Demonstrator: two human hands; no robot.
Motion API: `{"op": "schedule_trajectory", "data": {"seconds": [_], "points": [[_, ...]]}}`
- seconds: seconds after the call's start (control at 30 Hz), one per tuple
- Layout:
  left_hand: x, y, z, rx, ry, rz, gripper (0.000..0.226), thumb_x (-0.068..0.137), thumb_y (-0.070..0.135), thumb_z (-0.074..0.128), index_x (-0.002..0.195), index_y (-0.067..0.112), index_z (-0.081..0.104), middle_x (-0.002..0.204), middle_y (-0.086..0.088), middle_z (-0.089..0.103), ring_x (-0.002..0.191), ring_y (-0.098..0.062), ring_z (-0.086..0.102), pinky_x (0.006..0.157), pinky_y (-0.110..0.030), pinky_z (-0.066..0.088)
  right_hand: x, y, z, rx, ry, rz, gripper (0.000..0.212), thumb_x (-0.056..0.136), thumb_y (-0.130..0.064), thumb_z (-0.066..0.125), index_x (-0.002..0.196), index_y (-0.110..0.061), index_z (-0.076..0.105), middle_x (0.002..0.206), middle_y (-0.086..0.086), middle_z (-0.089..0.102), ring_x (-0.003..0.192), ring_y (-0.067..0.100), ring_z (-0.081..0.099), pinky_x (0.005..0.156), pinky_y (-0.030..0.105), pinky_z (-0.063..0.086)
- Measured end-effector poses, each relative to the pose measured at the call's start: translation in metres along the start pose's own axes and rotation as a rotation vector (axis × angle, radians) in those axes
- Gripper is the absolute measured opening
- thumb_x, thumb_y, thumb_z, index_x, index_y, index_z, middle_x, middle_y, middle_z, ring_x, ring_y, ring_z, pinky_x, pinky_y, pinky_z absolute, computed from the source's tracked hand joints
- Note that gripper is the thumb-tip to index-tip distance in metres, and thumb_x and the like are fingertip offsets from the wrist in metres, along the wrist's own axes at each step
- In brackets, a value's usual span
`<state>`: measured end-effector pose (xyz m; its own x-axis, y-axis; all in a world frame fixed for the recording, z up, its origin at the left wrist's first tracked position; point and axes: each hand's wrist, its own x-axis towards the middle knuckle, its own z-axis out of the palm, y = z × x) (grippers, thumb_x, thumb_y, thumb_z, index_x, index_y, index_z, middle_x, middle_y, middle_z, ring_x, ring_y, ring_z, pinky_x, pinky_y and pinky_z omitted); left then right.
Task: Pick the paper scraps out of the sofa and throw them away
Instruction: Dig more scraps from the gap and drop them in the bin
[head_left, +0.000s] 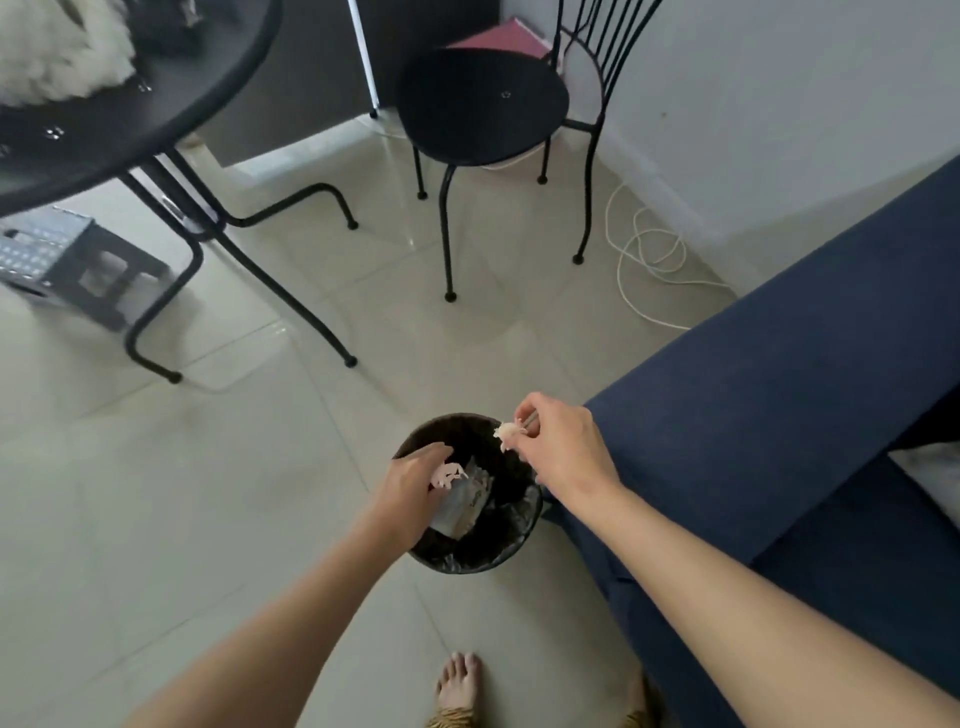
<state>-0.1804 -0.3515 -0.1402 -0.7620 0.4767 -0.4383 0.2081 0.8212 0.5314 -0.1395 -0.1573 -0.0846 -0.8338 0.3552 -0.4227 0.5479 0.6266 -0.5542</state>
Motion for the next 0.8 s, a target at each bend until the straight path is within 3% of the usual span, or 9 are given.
{"op": "schedule_trajectory", "data": {"seconds": [0.1, 0.3, 0.4, 0.47, 0.53, 0.7, 0.8], "points": [[0.002, -0.01, 0.004, 0.018, -0.044, 0.003, 0.061, 0.09, 0.01, 0.068, 0.146, 0.016, 0.044, 0.156, -0.006, 0.036, 0.137, -0.025, 0.042, 0.109, -0.031, 0.032, 0.002, 0.008, 0.018, 0.011, -0.013, 0.019, 0.007, 0.092, -0.028, 0.07, 0.097, -0.026, 0.065, 0.088, 0.002, 0.071, 0.083, 0.024, 0.069, 0.066, 0.046, 0.063], [0.004, -0.025, -0.003, 0.026, -0.108, -0.023, 0.073, 0.091, 0.016, 0.065, 0.153, 0.027, 0.028, 0.163, 0.005, 0.017, 0.145, -0.022, 0.029, 0.111, -0.037, 0.036, 0.003, 0.017, 0.031, 0.009, -0.057, 0.048, 0.011, 0.097, -0.022, 0.068, 0.108, -0.019, 0.069, 0.094, 0.004, 0.072, 0.085, 0.022, 0.07, 0.071, 0.043, 0.064], [0.005, -0.028, -0.014, 0.034, -0.095, -0.019, 0.073, 0.092, 0.013, 0.062, 0.154, 0.025, 0.025, 0.164, 0.002, 0.015, 0.146, -0.022, 0.023, 0.114, -0.037, 0.031, 0.006, 0.019, 0.036, -0.012, -0.205, 0.064, 0.036, 0.098, -0.015, 0.063, 0.133, -0.023, 0.063, 0.112, 0.006, 0.072, 0.097, 0.026, 0.07, 0.083, 0.046, 0.063], [0.006, -0.026, -0.022, 0.022, -0.075, -0.016, 0.07, 0.094, 0.012, 0.059, 0.154, 0.023, 0.026, 0.164, 0.0, 0.014, 0.147, -0.023, 0.022, 0.116, -0.037, 0.027, 0.009, 0.02, 0.039, -0.036, -0.287, 0.065, 0.06, 0.1, -0.008, 0.058, 0.152, -0.034, 0.043, 0.121, 0.009, 0.068, 0.104, 0.029, 0.068, 0.089, 0.049, 0.061], [0.008, -0.022, -0.028, 0.015, -0.048, -0.006, 0.065, 0.096, 0.014, 0.057, 0.153, 0.021, 0.026, 0.164, -0.003, 0.015, 0.148, -0.024, 0.018, 0.117, -0.036, 0.02, 0.012, 0.019, 0.035, -0.009, -0.311, 0.058, 0.071, 0.1, -0.008, 0.054, 0.158, -0.041, 0.027, 0.114, 0.008, 0.066, 0.099, 0.026, 0.066, 0.089, 0.05, 0.061], [0.014, 0.013, -0.038, -0.009, 0.009, 0.001, 0.072, 0.098, 0.051, 0.046, 0.157, 0.025, 0.014, 0.164, -0.003, 0.01, 0.15, -0.021, 0.01, 0.118, -0.038, 0.013, 0.008, 0.011, -0.016, 0.089, -0.086, -0.116, 0.069, 0.104, -0.029, 0.054, 0.162, -0.033, 0.017, 0.142, 0.011, 0.061, 0.127, 0.027, 0.06, 0.107, 0.042, 0.048], [0.025, 0.056, -0.037, 0.008, 0.024, 0.059, 0.085, 0.09, 0.072, 0.039, 0.156, 0.033, 0.004, 0.165, 0.002, 0.003, 0.15, -0.018, 0.001, 0.119, -0.042, 0.009, 0.005, 0.025, -0.055, 0.075, 0.097, -0.206, 0.069, 0.103, -0.043, 0.05, 0.162, -0.033, 0.015, 0.165, 0.005, 0.034, 0.153, 0.027, 0.028, 0.121, 0.043, 0.028]]}}
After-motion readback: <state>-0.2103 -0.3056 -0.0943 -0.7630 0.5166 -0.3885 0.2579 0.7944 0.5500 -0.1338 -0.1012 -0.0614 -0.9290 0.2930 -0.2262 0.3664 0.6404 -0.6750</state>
